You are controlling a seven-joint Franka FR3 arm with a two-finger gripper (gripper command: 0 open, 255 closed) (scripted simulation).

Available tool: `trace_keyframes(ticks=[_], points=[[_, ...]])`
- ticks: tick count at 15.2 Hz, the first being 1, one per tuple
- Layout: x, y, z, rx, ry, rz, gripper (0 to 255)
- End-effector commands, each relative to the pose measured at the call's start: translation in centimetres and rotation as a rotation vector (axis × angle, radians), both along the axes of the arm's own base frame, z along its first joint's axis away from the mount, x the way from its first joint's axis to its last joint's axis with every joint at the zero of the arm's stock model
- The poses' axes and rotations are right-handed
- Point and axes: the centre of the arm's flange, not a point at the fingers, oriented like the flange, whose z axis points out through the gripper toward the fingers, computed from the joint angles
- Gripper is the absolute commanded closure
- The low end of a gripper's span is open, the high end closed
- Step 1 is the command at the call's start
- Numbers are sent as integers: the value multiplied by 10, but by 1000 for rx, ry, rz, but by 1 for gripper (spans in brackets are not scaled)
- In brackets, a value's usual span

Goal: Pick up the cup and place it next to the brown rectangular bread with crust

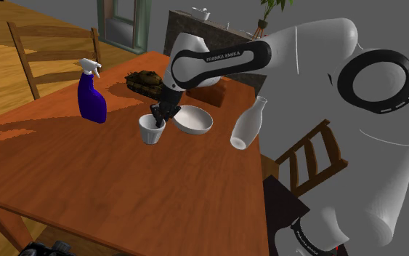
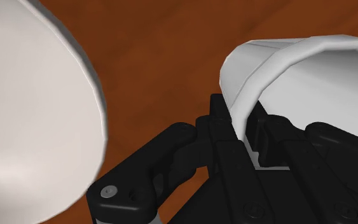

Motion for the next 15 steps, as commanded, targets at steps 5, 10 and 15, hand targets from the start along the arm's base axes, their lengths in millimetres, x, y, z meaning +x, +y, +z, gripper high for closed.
trace_keyframes(ticks=[5, 10, 15], points=[[0, 0, 29, 0, 0, 0, 255], [0, 0, 55, 0, 0, 0, 255], [0, 0, 81, 0, 0, 0, 255]])
